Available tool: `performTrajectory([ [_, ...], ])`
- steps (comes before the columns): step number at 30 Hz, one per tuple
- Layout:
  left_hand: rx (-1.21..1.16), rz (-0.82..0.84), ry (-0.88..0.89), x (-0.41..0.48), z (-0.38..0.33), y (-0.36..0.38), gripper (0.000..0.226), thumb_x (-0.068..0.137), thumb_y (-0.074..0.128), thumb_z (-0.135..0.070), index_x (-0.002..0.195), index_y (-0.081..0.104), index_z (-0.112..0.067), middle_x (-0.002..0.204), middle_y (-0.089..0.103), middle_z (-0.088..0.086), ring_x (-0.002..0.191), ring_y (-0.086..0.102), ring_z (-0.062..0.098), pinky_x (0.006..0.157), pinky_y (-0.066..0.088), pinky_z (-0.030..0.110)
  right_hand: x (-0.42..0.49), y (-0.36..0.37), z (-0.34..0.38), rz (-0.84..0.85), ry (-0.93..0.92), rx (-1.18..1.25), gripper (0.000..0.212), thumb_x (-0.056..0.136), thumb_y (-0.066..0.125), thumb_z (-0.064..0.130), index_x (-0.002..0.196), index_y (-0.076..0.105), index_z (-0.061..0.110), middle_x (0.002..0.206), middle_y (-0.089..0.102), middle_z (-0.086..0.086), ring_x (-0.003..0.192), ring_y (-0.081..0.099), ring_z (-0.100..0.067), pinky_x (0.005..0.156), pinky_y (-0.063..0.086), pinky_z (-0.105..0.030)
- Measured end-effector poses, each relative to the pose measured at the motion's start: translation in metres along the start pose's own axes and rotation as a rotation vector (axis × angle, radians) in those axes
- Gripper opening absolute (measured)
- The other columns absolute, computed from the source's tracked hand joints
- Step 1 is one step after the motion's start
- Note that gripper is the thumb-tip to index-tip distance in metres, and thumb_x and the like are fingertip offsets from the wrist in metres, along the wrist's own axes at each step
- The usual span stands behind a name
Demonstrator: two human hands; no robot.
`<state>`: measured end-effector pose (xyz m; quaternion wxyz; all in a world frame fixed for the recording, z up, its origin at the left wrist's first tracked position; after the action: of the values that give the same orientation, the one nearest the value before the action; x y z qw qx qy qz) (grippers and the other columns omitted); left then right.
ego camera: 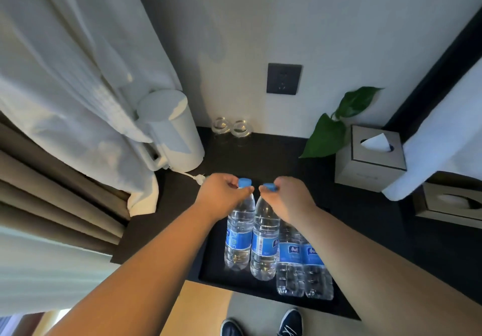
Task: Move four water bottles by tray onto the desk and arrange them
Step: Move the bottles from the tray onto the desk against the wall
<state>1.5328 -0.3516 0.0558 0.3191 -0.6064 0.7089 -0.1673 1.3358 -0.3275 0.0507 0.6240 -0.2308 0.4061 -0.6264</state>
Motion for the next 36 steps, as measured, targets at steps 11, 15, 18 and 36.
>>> performTrajectory([
  [11,0.105,-0.208,0.111,0.007,-0.052,-0.021,0.038,0.074,0.078,-0.058,0.091,0.073,-0.025,0.078,0.069,-0.01,0.072,0.065,0.007,0.062,0.05,0.025,0.013,-0.055,0.017,-0.111,-0.15,0.103,0.041,0.092,0.063,0.053,0.076,0.059,0.015,0.069,0.063,-0.003,0.063,0.062,-0.019,0.06,0.05,-0.037],
  [15,0.105,-0.26,0.161,0.024,-0.069,-0.029,0.037,0.077,0.078,-0.055,0.093,0.072,-0.022,0.079,0.065,-0.012,0.073,0.063,0.007,0.063,0.047,0.024,0.025,-0.075,0.026,-0.195,-0.212,0.055,0.039,0.093,0.063,0.051,0.076,0.058,0.017,0.066,0.061,0.001,0.061,0.059,-0.013,0.055,0.046,-0.032],
  [18,0.104,-0.26,0.179,0.042,-0.079,-0.034,0.032,0.076,0.078,-0.054,0.086,0.072,-0.024,0.071,0.063,-0.012,0.065,0.059,0.005,0.06,0.043,0.023,0.042,-0.083,0.031,-0.247,-0.253,0.005,0.04,0.093,0.063,0.051,0.073,0.053,0.019,0.065,0.058,0.003,0.059,0.054,-0.011,0.05,0.034,-0.025],
  [36,0.164,-0.211,0.351,0.176,-0.128,-0.032,0.022,0.074,0.079,-0.042,0.078,0.064,-0.027,0.068,0.062,-0.009,0.062,0.058,0.004,0.054,0.047,0.025,0.14,-0.109,0.04,-0.327,-0.253,-0.181,0.025,0.098,0.057,0.037,0.095,0.057,0.012,0.083,0.059,-0.005,0.072,0.058,-0.022,0.067,0.05,-0.038],
])
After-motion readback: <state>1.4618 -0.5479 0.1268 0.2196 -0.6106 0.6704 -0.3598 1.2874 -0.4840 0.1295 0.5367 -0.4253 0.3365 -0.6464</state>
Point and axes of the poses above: each hand's wrist, its own x-axis towards the middle knuckle, its own y-axis out of the palm, z = x × y, the point moved 2 cm from there along x, towards the middle knuckle
